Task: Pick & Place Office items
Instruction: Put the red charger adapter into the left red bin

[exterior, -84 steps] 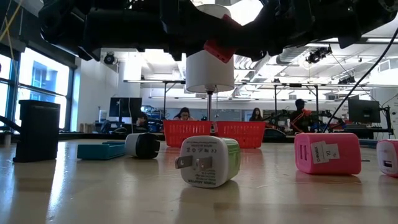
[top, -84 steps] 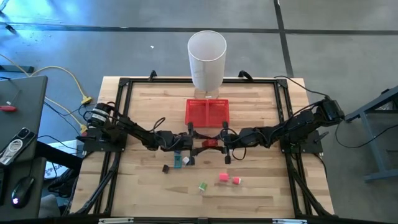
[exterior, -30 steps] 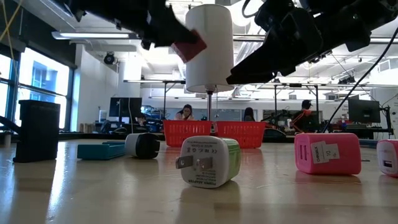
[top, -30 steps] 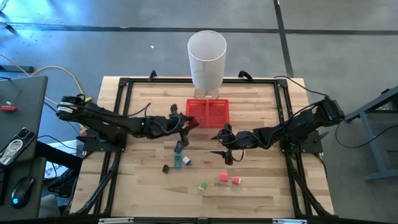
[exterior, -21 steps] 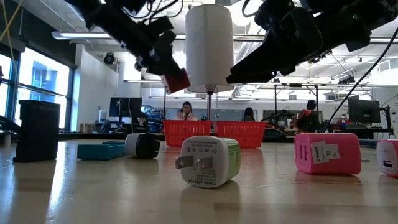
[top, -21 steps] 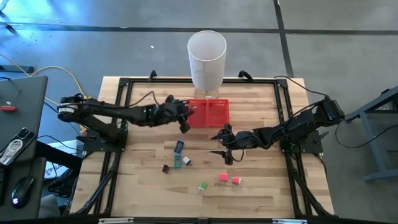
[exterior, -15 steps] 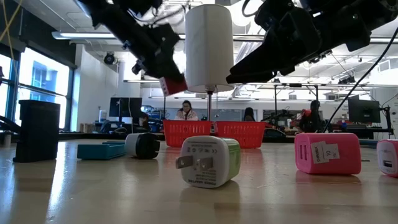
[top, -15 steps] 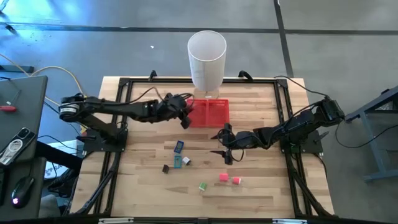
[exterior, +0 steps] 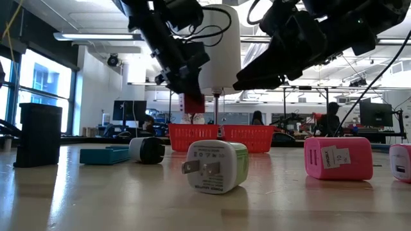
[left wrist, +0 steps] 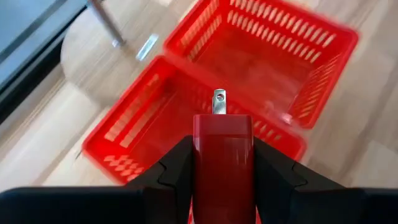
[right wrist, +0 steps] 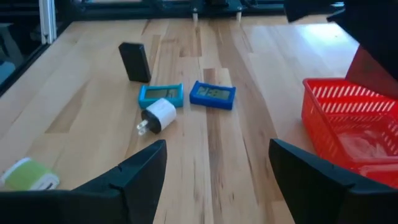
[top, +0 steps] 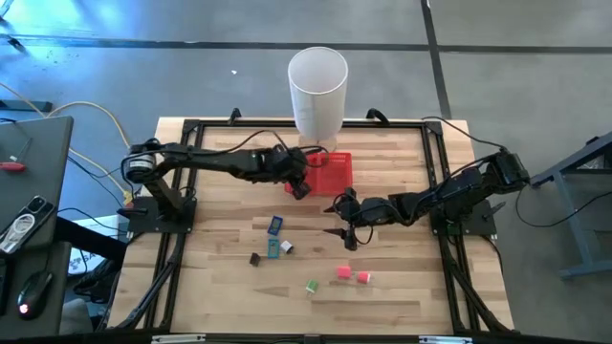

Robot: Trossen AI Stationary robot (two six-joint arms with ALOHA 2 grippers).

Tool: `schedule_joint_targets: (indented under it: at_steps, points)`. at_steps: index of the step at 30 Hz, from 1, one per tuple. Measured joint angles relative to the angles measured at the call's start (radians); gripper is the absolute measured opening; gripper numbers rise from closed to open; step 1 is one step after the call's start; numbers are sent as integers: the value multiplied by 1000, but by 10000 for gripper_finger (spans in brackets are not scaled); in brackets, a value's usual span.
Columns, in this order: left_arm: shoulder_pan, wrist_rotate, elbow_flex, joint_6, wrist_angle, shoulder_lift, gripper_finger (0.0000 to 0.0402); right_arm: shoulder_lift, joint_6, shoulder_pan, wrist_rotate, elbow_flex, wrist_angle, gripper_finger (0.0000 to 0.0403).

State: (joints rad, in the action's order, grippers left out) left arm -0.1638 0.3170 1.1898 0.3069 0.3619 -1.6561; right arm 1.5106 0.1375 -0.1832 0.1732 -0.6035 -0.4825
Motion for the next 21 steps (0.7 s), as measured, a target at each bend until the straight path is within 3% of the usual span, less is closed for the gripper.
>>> schedule_joint_targets:
  at_steps: [16,21]
  points:
    - [-17,29,0,66,16,-16,115,0,-2,0,2,0,25,270]
    - [3,24,-1,-34,6,-16,115,0,-2,0,0,0,26,270]
